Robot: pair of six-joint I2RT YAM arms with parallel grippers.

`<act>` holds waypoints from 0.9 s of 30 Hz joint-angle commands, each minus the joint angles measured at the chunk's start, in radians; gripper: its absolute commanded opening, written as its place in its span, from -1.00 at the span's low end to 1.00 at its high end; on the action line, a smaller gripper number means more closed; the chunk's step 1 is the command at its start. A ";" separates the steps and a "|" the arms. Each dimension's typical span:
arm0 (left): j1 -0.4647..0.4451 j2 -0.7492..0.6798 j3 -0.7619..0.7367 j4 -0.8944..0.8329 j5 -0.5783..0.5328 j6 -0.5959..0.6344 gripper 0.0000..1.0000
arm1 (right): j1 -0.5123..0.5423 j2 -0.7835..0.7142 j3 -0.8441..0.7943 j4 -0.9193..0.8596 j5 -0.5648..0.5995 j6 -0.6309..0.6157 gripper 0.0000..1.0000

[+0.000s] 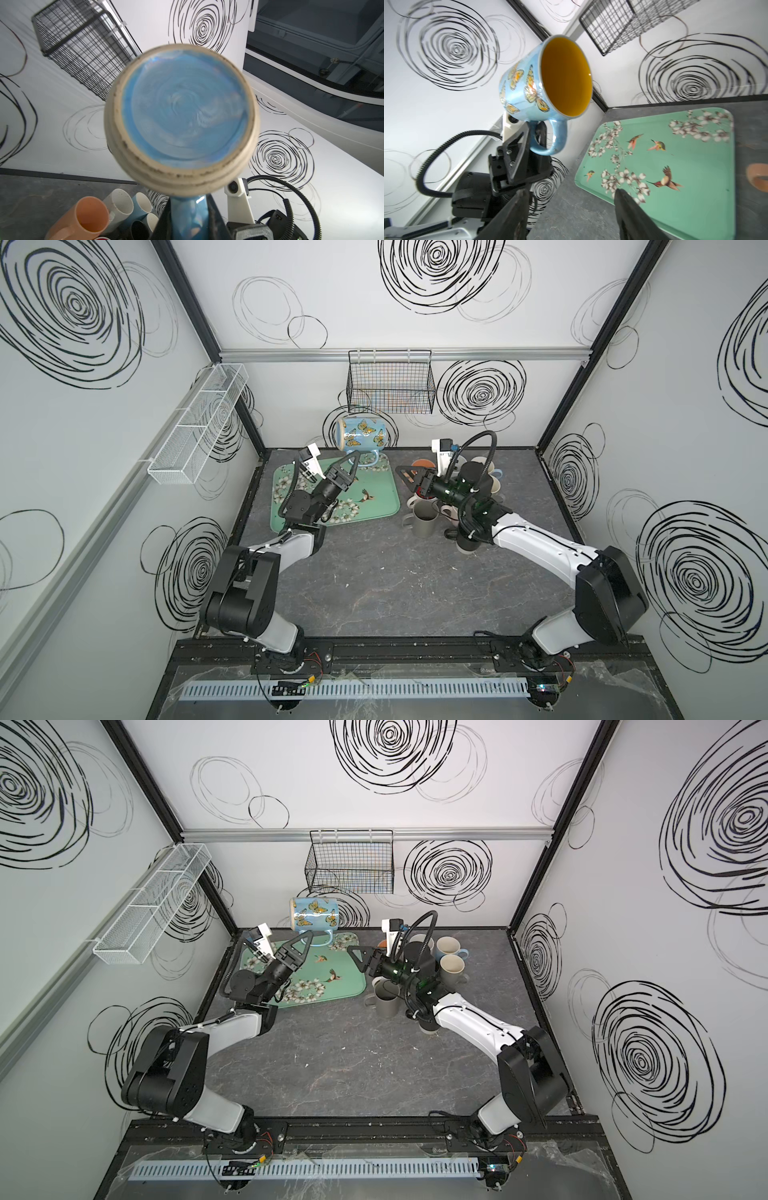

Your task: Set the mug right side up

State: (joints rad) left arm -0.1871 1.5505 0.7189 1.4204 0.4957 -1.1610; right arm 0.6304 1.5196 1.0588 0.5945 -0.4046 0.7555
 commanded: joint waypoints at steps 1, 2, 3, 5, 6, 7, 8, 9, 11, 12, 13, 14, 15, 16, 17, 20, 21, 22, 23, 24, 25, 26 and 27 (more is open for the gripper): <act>-0.043 -0.008 0.060 0.260 0.007 -0.042 -1.00 | 0.009 0.022 0.038 0.136 -0.081 0.072 0.39; -0.052 -0.007 0.062 0.264 0.004 -0.044 -1.00 | 0.011 0.031 0.052 0.135 -0.093 0.076 0.39; -0.061 -0.006 0.065 0.270 0.003 -0.048 -1.00 | 0.014 0.039 0.067 0.128 -0.103 0.078 0.39; -0.077 -0.004 0.074 0.277 0.003 -0.058 -1.00 | 0.014 0.047 0.087 0.123 -0.108 0.079 0.39; -0.083 -0.004 0.076 0.285 0.000 -0.064 -1.00 | 0.014 0.049 0.093 0.119 -0.101 0.079 0.40; -0.087 -0.004 0.080 0.293 -0.002 -0.071 -1.00 | 0.014 0.052 0.097 0.116 -0.093 0.079 0.40; -0.091 -0.004 0.083 0.296 -0.002 -0.077 -1.00 | 0.013 0.054 0.100 0.114 -0.089 0.079 0.40; -0.092 -0.006 0.087 0.297 -0.001 -0.079 -1.00 | 0.013 0.059 0.104 0.116 -0.090 0.080 0.40; -0.094 -0.007 0.090 0.292 0.000 -0.080 -1.00 | 0.009 0.068 0.106 0.133 -0.099 0.093 0.40; -0.095 -0.008 0.088 0.295 -0.002 -0.083 -1.00 | 0.007 0.071 0.104 0.148 -0.102 0.105 0.40; -0.096 -0.009 0.086 0.300 -0.005 -0.089 -1.00 | 0.006 0.075 0.100 0.166 -0.106 0.120 0.40; -0.098 -0.009 0.086 0.308 -0.006 -0.095 -1.00 | 0.002 0.081 0.098 0.179 -0.109 0.133 0.40; -0.098 -0.010 0.087 0.312 -0.006 -0.101 -1.00 | 0.002 0.083 0.098 0.183 -0.111 0.139 0.40; -0.100 -0.012 0.088 0.315 -0.006 -0.107 -1.00 | 0.000 0.086 0.099 0.181 -0.111 0.142 0.40; -0.102 -0.016 0.089 0.317 -0.007 -0.110 -1.00 | 0.000 0.089 0.101 0.177 -0.110 0.143 0.40; -0.108 -0.030 0.090 0.312 -0.007 -0.108 -1.00 | -0.001 0.097 0.104 0.173 -0.111 0.149 0.40; -0.111 -0.033 0.089 0.309 -0.006 -0.106 -1.00 | -0.003 0.100 0.106 0.173 -0.111 0.153 0.40; -0.117 -0.035 0.092 0.305 -0.002 -0.100 -1.00 | -0.003 0.100 0.109 0.172 -0.111 0.158 0.39; -0.125 -0.033 0.097 0.298 0.003 -0.094 -1.00 | -0.005 0.101 0.114 0.170 -0.112 0.162 0.39; -0.135 -0.031 0.101 0.293 0.008 -0.092 -1.00 | -0.007 0.100 0.117 0.166 -0.114 0.163 0.38; -0.145 -0.027 0.105 0.295 0.010 -0.094 -1.00 | -0.009 0.100 0.121 0.164 -0.113 0.163 0.36; -0.155 -0.024 0.105 0.301 0.009 -0.096 -1.00 | -0.010 0.097 0.121 0.166 -0.115 0.163 0.33; -0.159 -0.023 0.106 0.305 0.008 -0.098 -1.00 | -0.012 0.093 0.121 0.171 -0.117 0.163 0.28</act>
State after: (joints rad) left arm -0.3225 1.5654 0.7528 1.4445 0.5049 -1.2640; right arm 0.6258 1.6142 1.1374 0.7155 -0.5049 0.9016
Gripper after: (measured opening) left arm 0.208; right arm 0.658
